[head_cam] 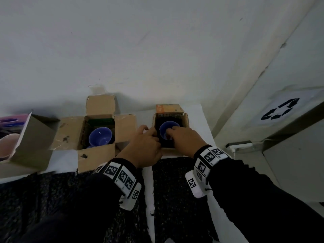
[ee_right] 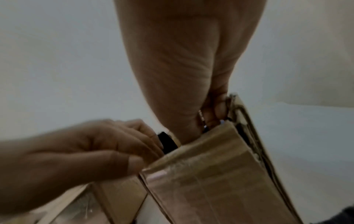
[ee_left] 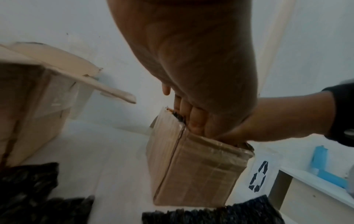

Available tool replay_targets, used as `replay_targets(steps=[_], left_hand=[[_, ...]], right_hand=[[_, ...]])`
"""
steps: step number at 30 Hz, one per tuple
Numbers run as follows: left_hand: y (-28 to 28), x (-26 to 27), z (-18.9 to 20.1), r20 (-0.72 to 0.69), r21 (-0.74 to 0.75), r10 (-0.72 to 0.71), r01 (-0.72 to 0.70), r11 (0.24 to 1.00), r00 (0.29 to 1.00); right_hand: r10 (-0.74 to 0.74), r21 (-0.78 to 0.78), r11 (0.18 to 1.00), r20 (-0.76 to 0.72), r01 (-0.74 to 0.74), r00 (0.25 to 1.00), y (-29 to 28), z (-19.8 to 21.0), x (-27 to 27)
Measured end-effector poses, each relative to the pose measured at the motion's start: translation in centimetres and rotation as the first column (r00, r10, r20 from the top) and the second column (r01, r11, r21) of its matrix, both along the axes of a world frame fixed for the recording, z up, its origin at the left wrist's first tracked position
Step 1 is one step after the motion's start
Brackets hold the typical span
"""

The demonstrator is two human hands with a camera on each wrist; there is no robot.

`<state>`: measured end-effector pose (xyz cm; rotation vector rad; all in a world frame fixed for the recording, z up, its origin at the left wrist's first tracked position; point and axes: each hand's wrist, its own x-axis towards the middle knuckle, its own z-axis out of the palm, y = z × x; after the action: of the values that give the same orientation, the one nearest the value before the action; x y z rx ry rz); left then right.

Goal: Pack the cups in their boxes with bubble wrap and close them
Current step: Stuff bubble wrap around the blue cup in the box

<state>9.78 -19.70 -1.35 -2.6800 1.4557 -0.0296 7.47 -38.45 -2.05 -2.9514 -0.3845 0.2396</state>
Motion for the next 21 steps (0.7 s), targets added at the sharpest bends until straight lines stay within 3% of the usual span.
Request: replay_targets(steps=[3, 9, 12, 21], left_hand=[[0.5, -0.4, -0.7, 0.013, -0.017, 0.031, -0.031, 0.999, 0.999], [0.7, -0.8, -1.3, 0.106, -0.133, 0.086, -0.071, 0.989, 0.991], [1.1, -1.4, -1.0, 0.180, -0.108, 0.085, -0.066, 0.992, 0.980], [0.2, -1.7, -0.9, 0.085, 0.053, 0.147, -0.152, 0.987, 0.985]], right_hand=[[0.036, 0.124, 0.992, -0.052, -0.029, 0.998, -0.3, -0.6, -0.7], [0.089, 0.162, 0.982, 0.067, -0.099, 0.994, -0.8, -0.9, -2.4], [0.080, 0.206, 0.973, 0.142, -0.108, 0.987, -0.6, -1.1, -3.3], [0.094, 0.011, 0.995, 0.206, -0.098, 0.974, -0.2, -3.3, -4.0]])
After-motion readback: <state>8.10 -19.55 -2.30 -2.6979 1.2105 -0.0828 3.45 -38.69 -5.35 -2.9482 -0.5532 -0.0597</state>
